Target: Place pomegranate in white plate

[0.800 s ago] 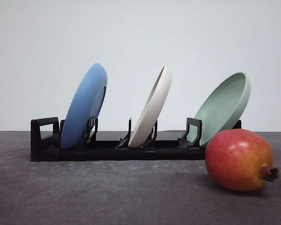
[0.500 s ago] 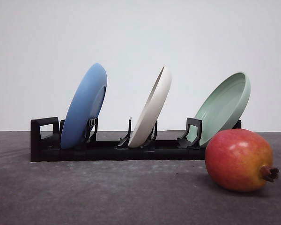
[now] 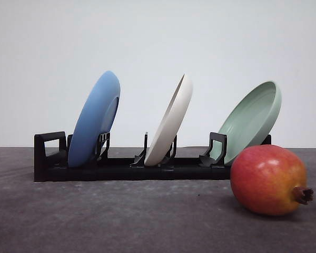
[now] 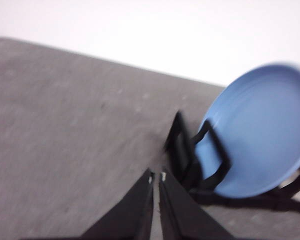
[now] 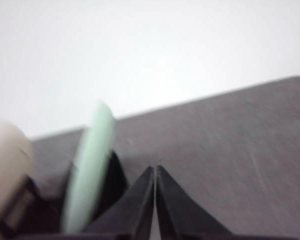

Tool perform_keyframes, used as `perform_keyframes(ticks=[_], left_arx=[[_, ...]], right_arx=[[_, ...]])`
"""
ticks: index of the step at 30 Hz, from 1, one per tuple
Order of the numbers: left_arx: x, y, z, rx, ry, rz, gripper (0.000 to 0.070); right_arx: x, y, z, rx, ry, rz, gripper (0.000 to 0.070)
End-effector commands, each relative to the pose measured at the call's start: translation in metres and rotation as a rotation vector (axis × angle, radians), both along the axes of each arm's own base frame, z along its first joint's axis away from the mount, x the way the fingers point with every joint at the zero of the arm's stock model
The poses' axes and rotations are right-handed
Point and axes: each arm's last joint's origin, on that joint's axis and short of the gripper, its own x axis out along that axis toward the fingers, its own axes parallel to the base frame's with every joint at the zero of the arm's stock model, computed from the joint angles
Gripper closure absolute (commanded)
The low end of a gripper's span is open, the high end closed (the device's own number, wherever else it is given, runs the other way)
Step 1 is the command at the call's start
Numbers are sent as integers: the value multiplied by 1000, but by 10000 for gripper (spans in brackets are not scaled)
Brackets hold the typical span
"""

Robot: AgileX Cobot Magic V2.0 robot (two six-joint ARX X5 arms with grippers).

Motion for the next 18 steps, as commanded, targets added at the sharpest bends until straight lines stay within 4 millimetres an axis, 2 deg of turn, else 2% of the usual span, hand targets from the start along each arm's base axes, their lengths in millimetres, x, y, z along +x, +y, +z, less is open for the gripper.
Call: perform_keyframes(ticks=[1, 6, 10, 15, 18], left_arx=[[1, -2, 16, -17, -4, -35, 696], [10, -8, 61, -34, 19, -167, 696], [21, -16, 97, -40, 61, -353, 696], [35, -28, 129, -25, 102, -651, 696], [41, -33, 140, -40, 106, -807, 697]], right_arx=[[-3, 1, 19, 48, -3, 26, 699], [-7, 5, 67, 7, 68, 196, 699], [-5, 10, 104, -51, 130, 371, 699], [-2, 16, 141, -146, 158, 600, 699], [2, 18, 153, -171, 156, 696, 699]])
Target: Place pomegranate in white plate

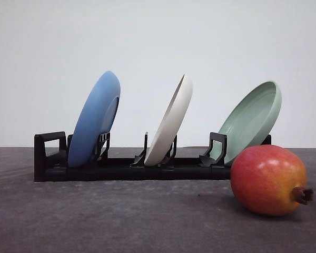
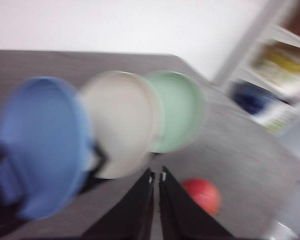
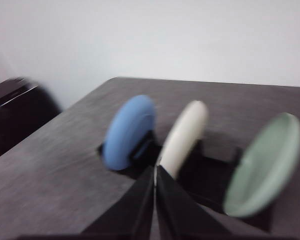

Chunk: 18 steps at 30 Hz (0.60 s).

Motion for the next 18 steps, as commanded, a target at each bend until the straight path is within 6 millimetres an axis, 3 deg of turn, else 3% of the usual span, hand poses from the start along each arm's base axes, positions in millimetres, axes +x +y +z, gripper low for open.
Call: perform_keyframes(ticks=[1, 5, 14, 16, 18], left_arx=[[0, -3, 10, -2, -48, -107, 697], [2, -8, 14, 4, -95, -222, 697], [2, -9, 14, 22, -121, -234, 692], [2, -9, 14, 22, -121, -234, 628], [2, -9, 14, 22, -121, -234, 485]], right_arx=[[1, 1, 7, -35, -44, 55, 699], [4, 2, 10, -31, -54, 84, 699], [4, 1, 10, -33, -49, 70, 677], [4, 1, 10, -33, -49, 70, 581], [4, 1, 10, -33, -49, 70, 399]])
